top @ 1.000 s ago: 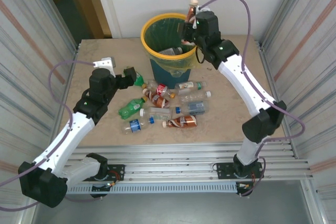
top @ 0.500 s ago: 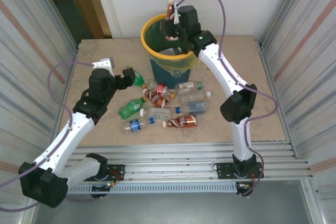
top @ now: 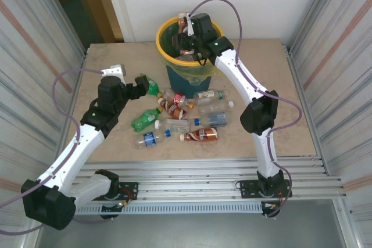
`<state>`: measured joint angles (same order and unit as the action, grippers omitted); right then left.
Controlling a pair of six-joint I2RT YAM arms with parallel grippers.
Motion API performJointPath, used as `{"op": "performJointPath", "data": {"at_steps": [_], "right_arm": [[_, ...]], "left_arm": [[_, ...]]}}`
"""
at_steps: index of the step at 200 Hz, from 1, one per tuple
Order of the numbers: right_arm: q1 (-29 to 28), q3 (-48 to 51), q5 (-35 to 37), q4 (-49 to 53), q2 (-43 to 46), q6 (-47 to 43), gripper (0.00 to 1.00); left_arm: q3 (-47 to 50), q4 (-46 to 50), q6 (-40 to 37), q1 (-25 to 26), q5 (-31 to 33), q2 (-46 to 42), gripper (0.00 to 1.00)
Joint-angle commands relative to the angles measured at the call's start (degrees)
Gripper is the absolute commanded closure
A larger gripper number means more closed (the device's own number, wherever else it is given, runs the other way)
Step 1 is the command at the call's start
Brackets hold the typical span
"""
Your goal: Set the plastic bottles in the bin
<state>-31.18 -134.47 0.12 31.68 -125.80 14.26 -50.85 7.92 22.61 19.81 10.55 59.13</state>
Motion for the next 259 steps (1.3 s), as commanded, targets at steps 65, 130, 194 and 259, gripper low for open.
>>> {"op": "performJointPath", "data": {"at_steps": [65,130,194,259], "right_arm": [[-0.45,-3.22,-0.16,0.88,1.48,-3.15,0.18],[-0.55,-3.34,5.56,4.29,8.1,-5.86,0.02],[-0.78,10.68,16.73,7.95,20.3,-2.22,0.02],[-0.83,43.5,23.58,0.1,42.38,4.83,0.02]], "left_arm": [[0.3,1.25,1.2,-1.6,-1.32,0.72,0.01],[0.05,5.34,-0.12,-2.11,-2.79,0.3,0.01],[0.21,14.55,-3.33,-1.08,-9.06,-2.49,0.02],[-0.12,31.01,-5.5,9.64,-6.25,-1.61,0.06]]}}
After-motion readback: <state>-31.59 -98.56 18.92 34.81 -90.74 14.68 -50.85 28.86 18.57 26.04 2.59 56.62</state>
